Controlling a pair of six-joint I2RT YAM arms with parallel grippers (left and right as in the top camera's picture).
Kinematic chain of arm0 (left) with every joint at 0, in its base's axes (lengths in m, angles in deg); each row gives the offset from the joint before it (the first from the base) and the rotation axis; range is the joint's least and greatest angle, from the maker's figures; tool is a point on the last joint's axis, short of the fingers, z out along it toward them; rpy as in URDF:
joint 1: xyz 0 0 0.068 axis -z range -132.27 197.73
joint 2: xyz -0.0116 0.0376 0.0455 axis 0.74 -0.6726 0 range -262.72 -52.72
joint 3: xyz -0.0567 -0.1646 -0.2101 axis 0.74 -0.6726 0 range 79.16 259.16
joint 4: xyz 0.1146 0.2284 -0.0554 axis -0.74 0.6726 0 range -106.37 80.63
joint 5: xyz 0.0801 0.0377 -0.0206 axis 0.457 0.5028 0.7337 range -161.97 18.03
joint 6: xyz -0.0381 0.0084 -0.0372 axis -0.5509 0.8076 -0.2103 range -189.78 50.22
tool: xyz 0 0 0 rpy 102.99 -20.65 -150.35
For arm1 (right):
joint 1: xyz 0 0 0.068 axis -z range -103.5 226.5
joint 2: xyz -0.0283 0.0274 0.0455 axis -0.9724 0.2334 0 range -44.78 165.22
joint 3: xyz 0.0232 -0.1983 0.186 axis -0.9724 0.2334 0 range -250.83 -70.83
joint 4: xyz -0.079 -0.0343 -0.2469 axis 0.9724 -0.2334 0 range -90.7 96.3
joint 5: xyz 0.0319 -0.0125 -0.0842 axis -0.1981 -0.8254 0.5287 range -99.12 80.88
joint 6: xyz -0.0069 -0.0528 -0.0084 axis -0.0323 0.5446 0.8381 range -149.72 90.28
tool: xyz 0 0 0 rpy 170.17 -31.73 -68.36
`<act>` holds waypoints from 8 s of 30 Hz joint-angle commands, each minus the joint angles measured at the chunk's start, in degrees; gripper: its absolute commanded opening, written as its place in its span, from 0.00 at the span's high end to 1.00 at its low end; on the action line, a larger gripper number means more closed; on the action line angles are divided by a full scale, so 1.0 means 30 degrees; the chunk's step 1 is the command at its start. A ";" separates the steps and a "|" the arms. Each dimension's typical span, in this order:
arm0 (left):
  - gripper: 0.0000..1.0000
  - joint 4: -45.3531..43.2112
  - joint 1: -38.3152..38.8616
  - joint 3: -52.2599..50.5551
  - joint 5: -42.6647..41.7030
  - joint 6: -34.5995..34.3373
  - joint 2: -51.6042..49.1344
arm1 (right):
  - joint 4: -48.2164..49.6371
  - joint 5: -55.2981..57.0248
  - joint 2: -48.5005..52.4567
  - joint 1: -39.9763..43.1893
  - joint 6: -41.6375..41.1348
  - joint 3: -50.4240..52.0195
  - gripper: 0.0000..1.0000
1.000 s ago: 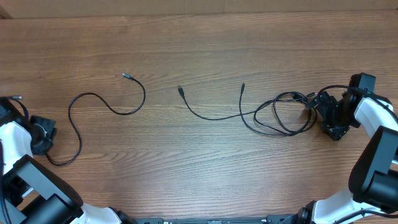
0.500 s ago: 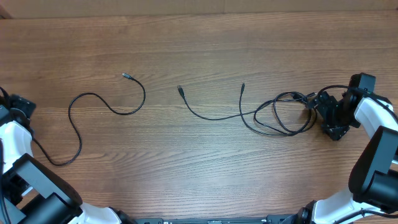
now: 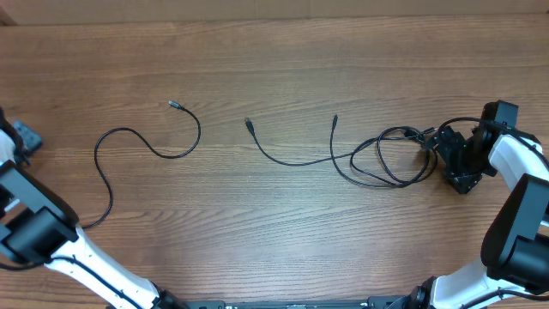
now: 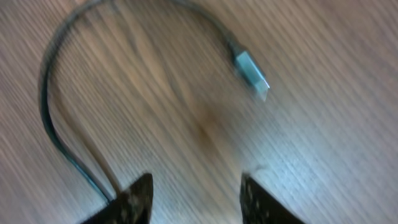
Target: Untangle cables
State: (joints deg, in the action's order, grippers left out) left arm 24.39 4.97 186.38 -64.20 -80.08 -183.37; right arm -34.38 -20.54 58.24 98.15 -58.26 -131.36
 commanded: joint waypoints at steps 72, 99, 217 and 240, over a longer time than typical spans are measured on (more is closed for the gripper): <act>0.47 0.2922 1.1009 1.0783 -0.0284 -0.2747 -0.6404 | 0.0036 -0.0568 0.0219 -0.0189 -0.0204 0.0160 0.00; 0.37 0.5056 0.5304 1.1285 0.5093 -0.7213 -0.6710 | 0.0036 -0.0568 0.0219 -0.0189 -0.0204 0.0160 0.00; 0.55 1.4258 1.2305 0.9617 -0.4277 -0.5260 -0.5166 | 0.0029 -0.0568 0.0219 -0.0189 -0.0204 0.0160 0.00; 0.58 1.5868 1.3653 1.3777 -0.4095 -0.6674 -0.5144 | 0.0036 -0.0568 0.0219 -0.0189 -0.0204 0.0160 0.00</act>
State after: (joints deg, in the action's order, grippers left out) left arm 72.08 45.25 225.02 -77.31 -99.67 -201.36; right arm -34.34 -20.74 58.24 98.17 -58.26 -131.36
